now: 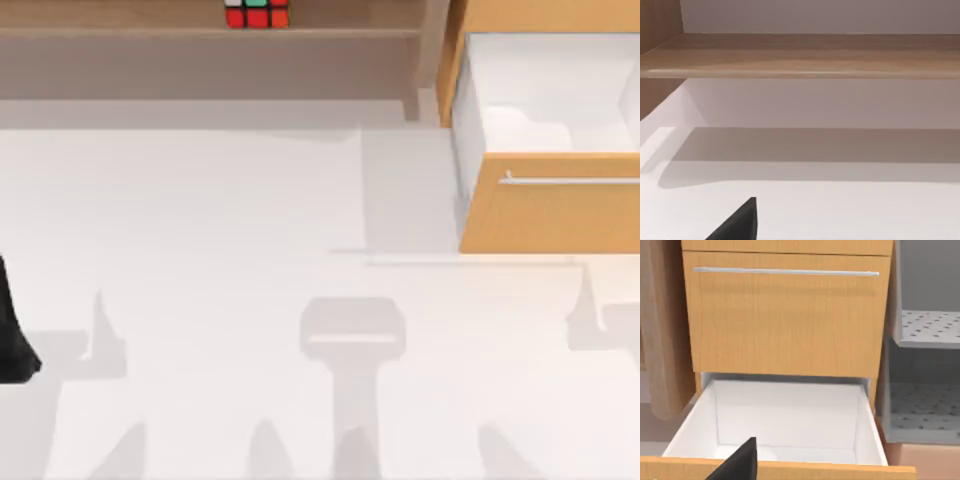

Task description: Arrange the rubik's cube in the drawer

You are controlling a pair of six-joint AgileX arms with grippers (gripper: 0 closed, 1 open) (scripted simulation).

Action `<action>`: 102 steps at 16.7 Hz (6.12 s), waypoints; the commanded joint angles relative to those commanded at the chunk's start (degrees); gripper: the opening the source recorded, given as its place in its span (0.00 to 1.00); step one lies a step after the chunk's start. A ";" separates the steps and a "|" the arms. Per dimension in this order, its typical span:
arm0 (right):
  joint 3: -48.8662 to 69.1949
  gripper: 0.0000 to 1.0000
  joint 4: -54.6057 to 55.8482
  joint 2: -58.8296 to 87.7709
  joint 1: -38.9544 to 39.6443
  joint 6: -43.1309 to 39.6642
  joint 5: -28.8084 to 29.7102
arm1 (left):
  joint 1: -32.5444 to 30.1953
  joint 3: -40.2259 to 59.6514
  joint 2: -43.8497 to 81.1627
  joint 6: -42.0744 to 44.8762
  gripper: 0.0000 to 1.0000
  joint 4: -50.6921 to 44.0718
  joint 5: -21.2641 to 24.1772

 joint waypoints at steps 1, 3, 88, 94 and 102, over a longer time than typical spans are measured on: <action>3.54 1.00 1.06 4.22 2.34 -0.36 2.06 | 0.00 0.00 0.00 0.00 1.00 0.00 0.00; 11.65 1.00 3.51 14.44 7.38 -1.02 6.63 | 0.00 0.00 0.00 0.00 1.00 0.00 0.00; 104.80 0.00 16.89 125.62 39.45 1.09 37.15 | 0.00 0.00 0.00 0.00 1.00 0.00 0.00; 102.00 0.00 -3.85 112.12 41.08 -0.36 31.88 | 0.00 0.00 0.00 0.00 1.00 0.00 0.00; 99.88 0.00 -38.95 101.69 33.01 0.73 23.46 | 0.00 0.00 0.00 0.00 1.00 0.00 0.00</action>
